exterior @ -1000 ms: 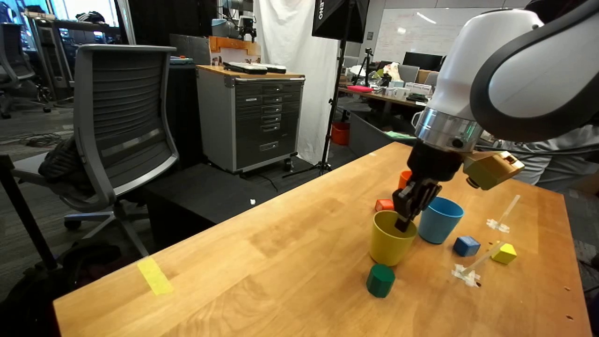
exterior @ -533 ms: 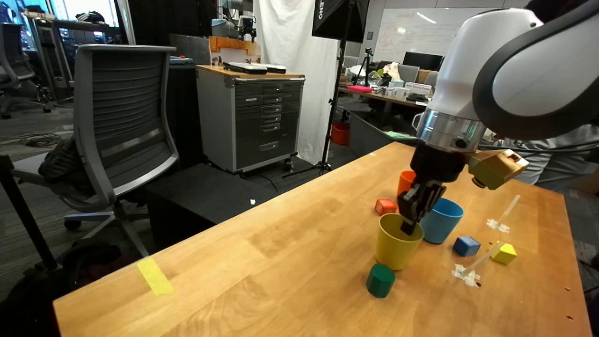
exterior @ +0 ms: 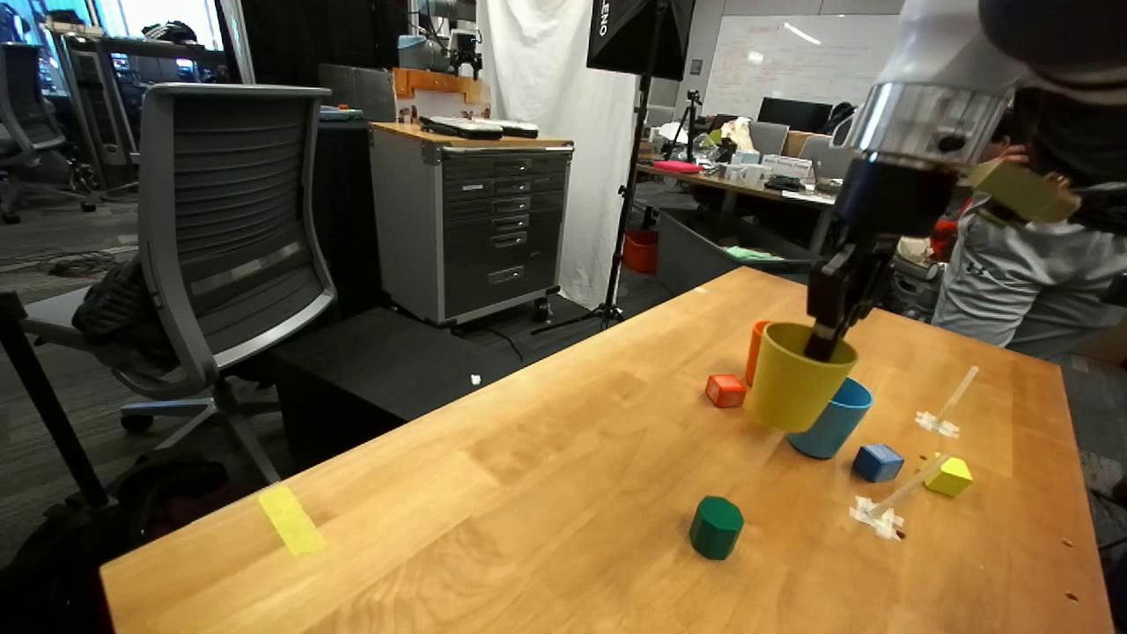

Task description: Put the yellow cup in the blue cup then put the orange cup in them

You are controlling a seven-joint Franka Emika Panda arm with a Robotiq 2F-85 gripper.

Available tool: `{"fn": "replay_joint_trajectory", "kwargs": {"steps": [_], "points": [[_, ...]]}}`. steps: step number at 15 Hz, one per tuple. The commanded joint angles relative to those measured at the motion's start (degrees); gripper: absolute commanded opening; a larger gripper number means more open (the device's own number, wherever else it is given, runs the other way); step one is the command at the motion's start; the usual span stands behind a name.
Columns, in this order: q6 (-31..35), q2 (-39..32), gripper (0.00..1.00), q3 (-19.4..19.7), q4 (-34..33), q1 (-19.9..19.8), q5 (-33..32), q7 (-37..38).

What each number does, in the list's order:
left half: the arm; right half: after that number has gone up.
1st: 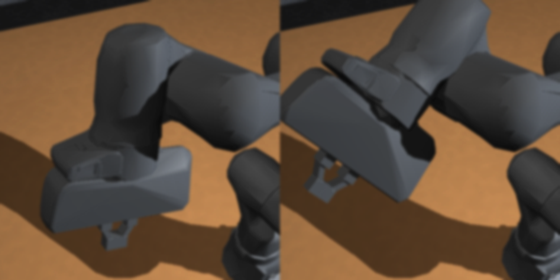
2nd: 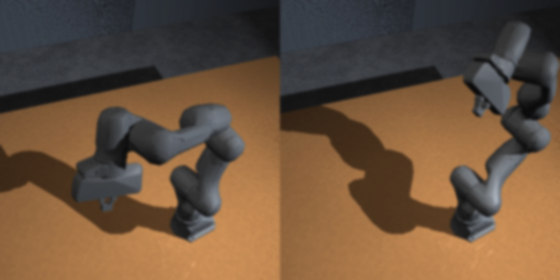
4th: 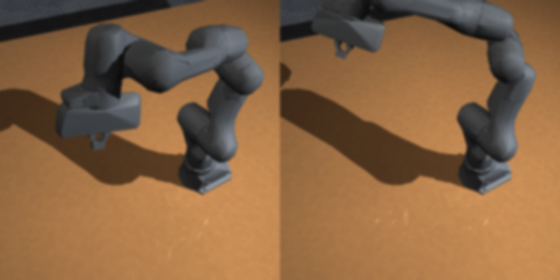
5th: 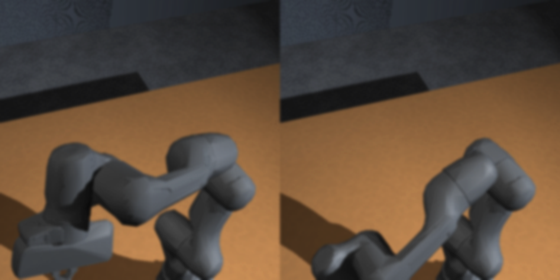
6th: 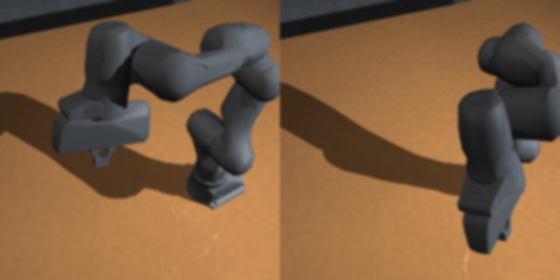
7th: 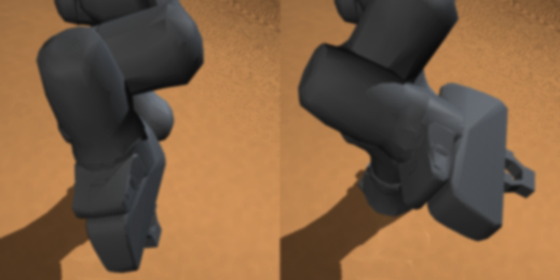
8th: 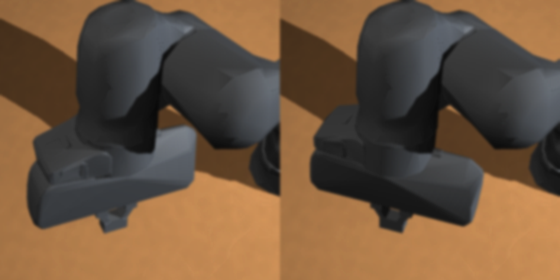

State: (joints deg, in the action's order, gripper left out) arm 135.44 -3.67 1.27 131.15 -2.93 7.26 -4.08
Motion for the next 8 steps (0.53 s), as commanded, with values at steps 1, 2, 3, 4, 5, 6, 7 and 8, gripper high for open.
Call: {"fn": "replay_joint_trajectory", "kwargs": {"steps": [1,2,3,4,5,6,7,8], "points": [[-4.72,7.3,0.05,2.0,-0.47,-1.87,4.44,-3.91],[-5.03,8.38,0.05,2.83,-0.86,-2.32,5.1,-4.13],[-5.37,9.08,0.05,3.82,-1.31,-2.86,5.28,-3.94],[-5.64,9.6,0.05,4.66,-1.79,-3.24,5.14,-3.66],[-5.81,9.8,0.04,5.51,-2.27,-3.74,4.82,-3.26],[-5.92,9.77,0.04,6.28,-2.75,-4.19,4.43,-2.9],[-5.88,9.24,0.04,7.02,-3.25,-4.71,4.07,-2.54],[-6.02,8.79,0.04,7.54,-3.63,-5.14,3.72,-2.21]]}}
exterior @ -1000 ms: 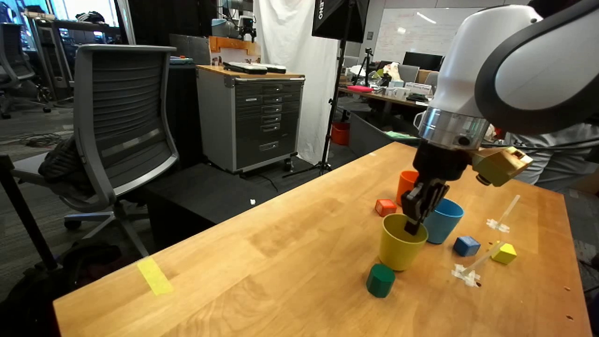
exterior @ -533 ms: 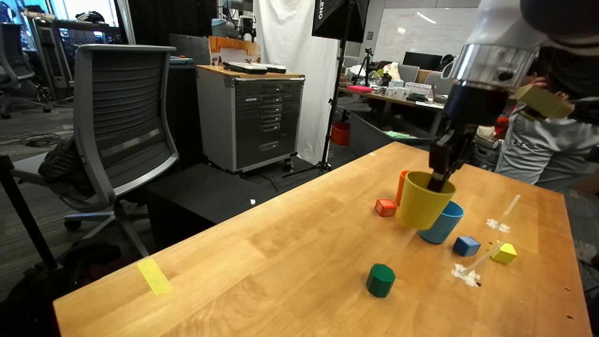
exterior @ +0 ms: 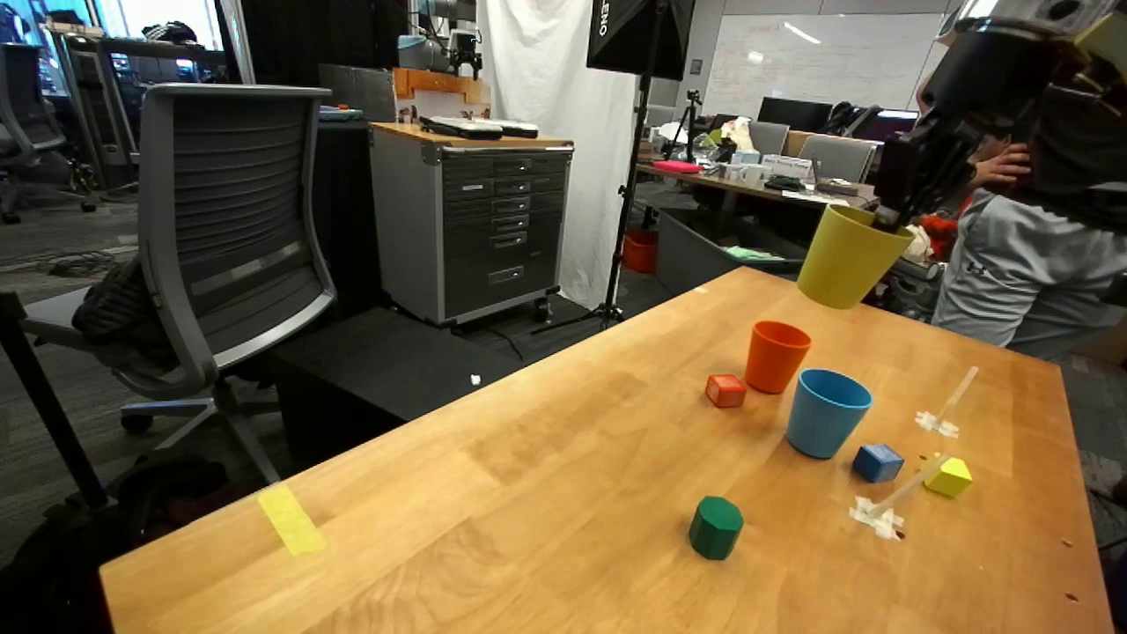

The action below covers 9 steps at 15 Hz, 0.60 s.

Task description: Put the yellow cup in the blue cup then put the orange cup in them

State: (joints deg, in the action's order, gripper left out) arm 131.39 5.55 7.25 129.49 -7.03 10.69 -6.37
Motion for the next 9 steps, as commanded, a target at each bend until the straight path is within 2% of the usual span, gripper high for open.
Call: {"fn": "replay_joint_trajectory", "kwargs": {"steps": [1,9], "points": [[-1.72,-0.95,0.04,2.01,-2.15,-1.41,0.15,0.33],[-2.72,-5.96,0.03,2.85,-2.73,-3.02,-1.16,2.37]]}}
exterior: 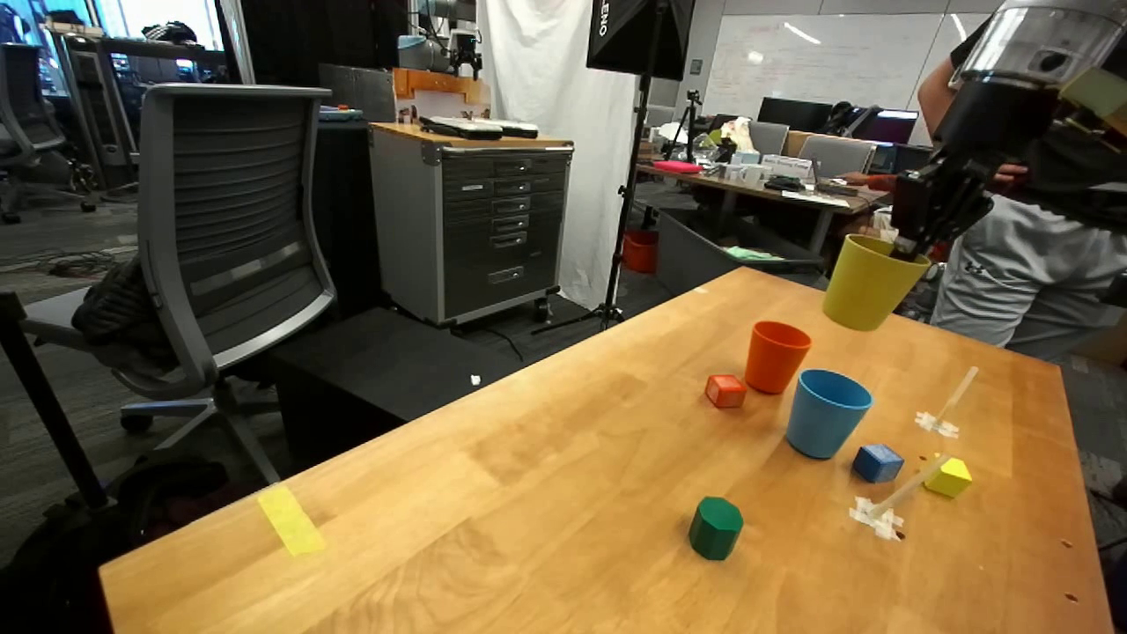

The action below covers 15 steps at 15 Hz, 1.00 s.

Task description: Put the yellow cup in the blue cup then put the orange cup in them

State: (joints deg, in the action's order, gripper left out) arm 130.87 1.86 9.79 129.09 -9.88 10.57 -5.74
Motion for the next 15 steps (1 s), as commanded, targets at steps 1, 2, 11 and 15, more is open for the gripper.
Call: {"fn": "replay_joint_trajectory", "kwargs": {"steps": [1,2,11,15], "points": [[-2.28,-2.98,0.03,0.26,-2.43,-0.23,-1.69,2.56],[-1.96,-3.68,0.03,0.26,-2.5,-0.28,-1.86,3.14],[-3.04,-12.34,0.02,-0.06,-5.65,-0.3,-2.57,5.41],[-3.65,-13.91,0.02,-0.55,-5.17,-0.02,-2.8,4.42]]}}
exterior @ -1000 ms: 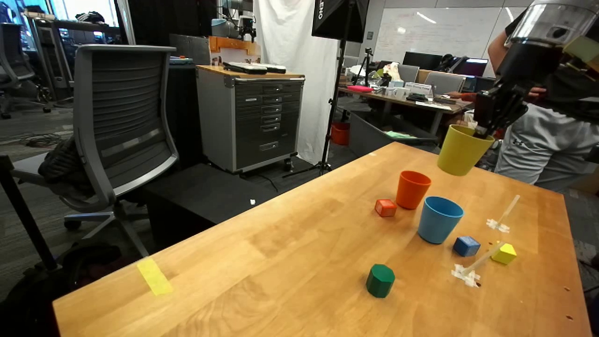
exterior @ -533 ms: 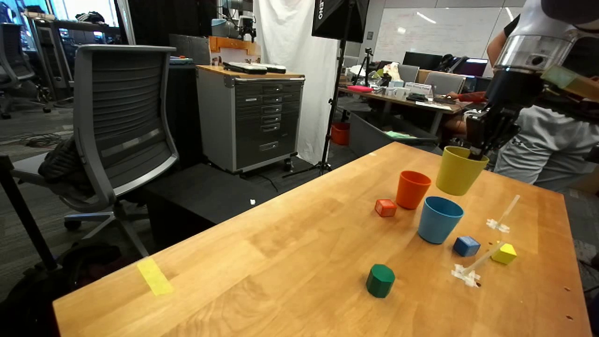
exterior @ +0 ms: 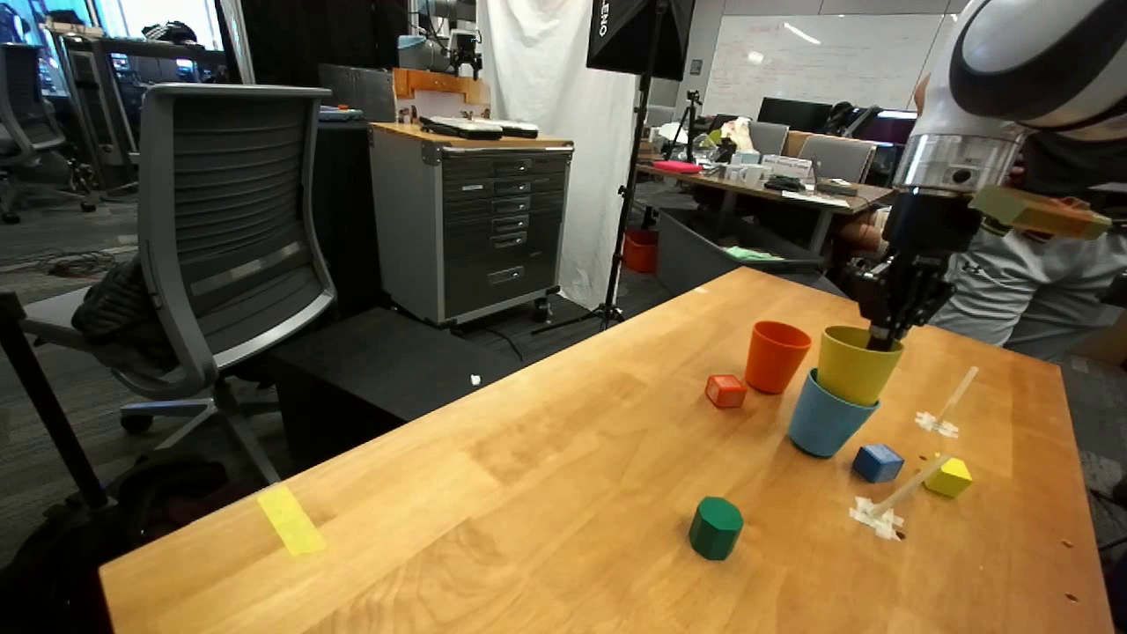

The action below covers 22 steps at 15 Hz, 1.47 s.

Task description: Put the yellow cup in the blue cup then put the orange cup in them

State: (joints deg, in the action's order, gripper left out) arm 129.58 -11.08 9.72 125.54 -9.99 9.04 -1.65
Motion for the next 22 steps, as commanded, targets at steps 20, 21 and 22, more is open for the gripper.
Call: {"fn": "replay_joint_trajectory", "kwargs": {"steps": [20,21,22], "points": [[2.29,0.71,1.0,-1.84,-0.87,0.46,-0.66,-0.93],[2.23,1.13,1.0,-1.89,-1.27,0.35,-0.2,-1.03],[1.89,1.67,1.0,-1.86,-1.95,0.16,0.44,-1.16]]}}
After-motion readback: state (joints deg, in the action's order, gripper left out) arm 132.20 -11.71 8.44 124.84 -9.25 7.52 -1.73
